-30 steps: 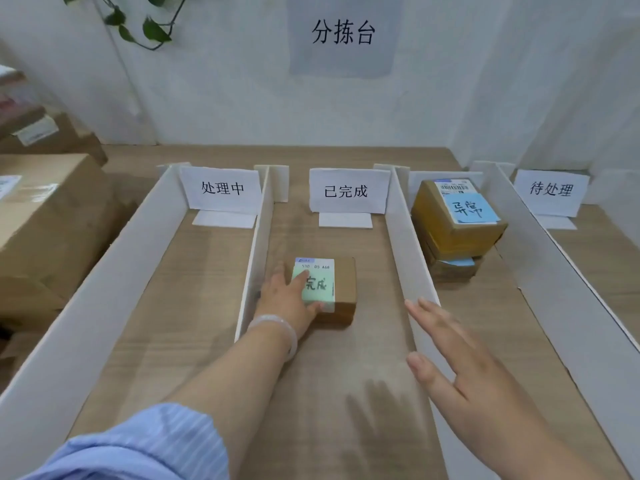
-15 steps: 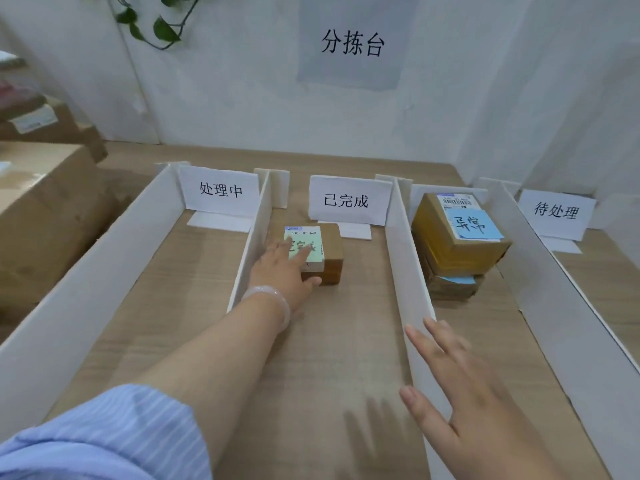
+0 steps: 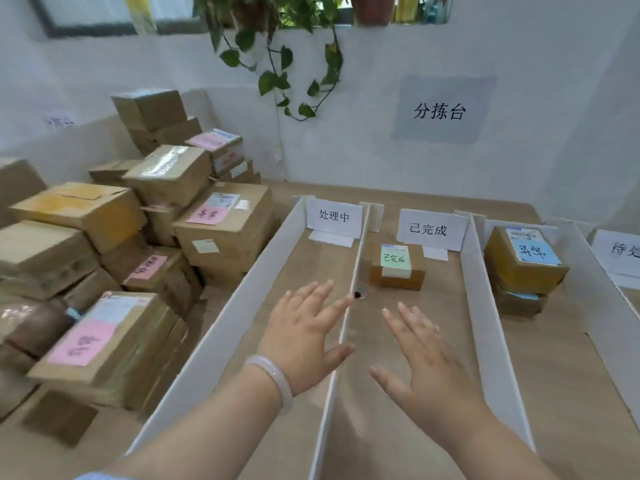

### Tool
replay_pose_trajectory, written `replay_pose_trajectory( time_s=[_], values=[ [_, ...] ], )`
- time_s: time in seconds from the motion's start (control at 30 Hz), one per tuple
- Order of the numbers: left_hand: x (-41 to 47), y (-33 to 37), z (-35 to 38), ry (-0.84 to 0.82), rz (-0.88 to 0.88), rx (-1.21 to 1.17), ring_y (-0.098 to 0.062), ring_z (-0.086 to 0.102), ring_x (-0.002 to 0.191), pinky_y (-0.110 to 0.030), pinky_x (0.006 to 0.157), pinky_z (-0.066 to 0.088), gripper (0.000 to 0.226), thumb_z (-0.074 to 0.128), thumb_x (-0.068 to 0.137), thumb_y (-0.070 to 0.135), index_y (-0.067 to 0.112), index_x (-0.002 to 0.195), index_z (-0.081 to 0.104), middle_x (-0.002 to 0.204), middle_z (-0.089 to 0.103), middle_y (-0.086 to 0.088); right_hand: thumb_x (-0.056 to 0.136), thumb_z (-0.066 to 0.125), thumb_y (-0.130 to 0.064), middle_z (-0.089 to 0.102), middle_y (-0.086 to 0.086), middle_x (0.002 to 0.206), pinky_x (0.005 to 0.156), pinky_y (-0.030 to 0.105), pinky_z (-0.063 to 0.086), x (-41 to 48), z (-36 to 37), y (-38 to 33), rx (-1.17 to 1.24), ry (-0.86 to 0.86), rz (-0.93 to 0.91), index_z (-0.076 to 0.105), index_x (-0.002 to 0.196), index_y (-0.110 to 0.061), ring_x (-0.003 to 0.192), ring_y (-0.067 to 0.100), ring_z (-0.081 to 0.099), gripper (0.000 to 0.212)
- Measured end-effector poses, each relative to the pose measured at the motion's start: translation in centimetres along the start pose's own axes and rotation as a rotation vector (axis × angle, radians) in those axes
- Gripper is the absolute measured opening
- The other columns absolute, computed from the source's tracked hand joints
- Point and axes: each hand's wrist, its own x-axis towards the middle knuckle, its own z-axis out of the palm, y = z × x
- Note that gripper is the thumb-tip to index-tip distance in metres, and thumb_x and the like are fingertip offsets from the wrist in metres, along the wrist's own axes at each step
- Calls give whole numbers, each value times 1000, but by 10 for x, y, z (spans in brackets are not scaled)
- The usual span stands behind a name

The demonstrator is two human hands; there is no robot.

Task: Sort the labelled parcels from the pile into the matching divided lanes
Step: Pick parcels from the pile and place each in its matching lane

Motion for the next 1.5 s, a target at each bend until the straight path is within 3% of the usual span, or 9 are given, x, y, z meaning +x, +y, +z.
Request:
replay_pose_trajectory(
  time_s=[0.13, 0.27, 0.37, 0.5, 0.6, 0.73, 1.23, 1.37, 1.5],
  values=[
    [-60, -60, -45, 82, -74, -25, -28, 52, 129, -49, 103, 45, 70, 44, 79, 69, 35, 139, 50, 144, 52, -4, 66, 6, -80, -18, -26, 151, 116, 22, -14, -2, 11, -88, 20, 21, -105, -10, 143, -51, 140, -6, -24, 84],
    [-132, -132, -78, 83, -192, 34, -20, 17, 149, -43, 120, 17, 71, 37, 88, 70, 45, 151, 20, 162, 18, 7, 69, 12, -80, -16, -30, 147, 114, 20, -9, -1, 29, -186, 46, 38, -174, -13, 138, -54, 135, -10, -22, 78],
    [-188, -191, -97, 90, -251, 40, -15, 9, 149, -36, 122, 9, 72, 45, 90, 65, 45, 152, 16, 163, 12, 8, 81, 29, -76, -10, -30, 147, 116, 21, -6, -1, 54, -265, 122, 30, -222, -7, 140, -53, 137, -9, -17, 74],
    [-253, -265, -124, 138, -339, 42, -14, 9, 148, -37, 122, 12, 71, 46, 90, 63, 44, 152, 18, 161, 14, 10, 61, 10, -79, -9, -29, 147, 121, 27, 0, -1, 92, -363, 155, 3, -271, 2, 149, -46, 146, 0, -10, 94],
    [-287, -309, -138, 162, -434, 1, -14, 11, 149, -36, 120, 11, 70, 50, 91, 60, 44, 152, 20, 162, 15, 9, 67, 15, -79, -10, -28, 149, 119, 24, -4, -2, 111, -416, 161, -36, -327, 3, 152, -42, 146, 1, -9, 93],
    [-317, -353, -145, 177, -538, -15, -11, 14, 148, -35, 120, 17, 70, 50, 90, 63, 44, 151, 21, 161, 17, 11, 92, 45, -62, -4, -23, 159, 120, 27, 1, 4, 126, -464, 201, -129, -338, 5, 151, -46, 147, 2, -7, 73],
    [-279, -533, -161, 267, -817, -142, -18, 20, 144, -39, 119, 23, 58, 57, 91, 51, 38, 146, 40, 157, 28, 7, 95, 47, -52, 3, -23, 159, 122, 34, 10, 133, 182, -599, 401, -247, -344, 11, 152, -43, 146, 0, -2, 68],
    [-270, -567, -162, 233, -894, -318, -19, 26, 142, -38, 117, 27, 60, 61, 93, 43, 35, 148, 38, 156, 29, 5, 96, 45, -51, 2, -18, 161, 122, 35, 7, 156, 192, -620, 379, -303, -292, 9, 154, -39, 148, 5, -3, 68],
    [-273, -588, -157, 264, -856, -598, -6, 57, 110, -21, 89, 51, 53, 68, 90, 32, 34, 139, 47, 130, 55, 5, 97, 42, -52, 10, -14, 161, 121, 35, 11, 168, 205, -637, 367, -272, -217, 10, 154, -36, 149, 8, 3, 67]
  ],
)
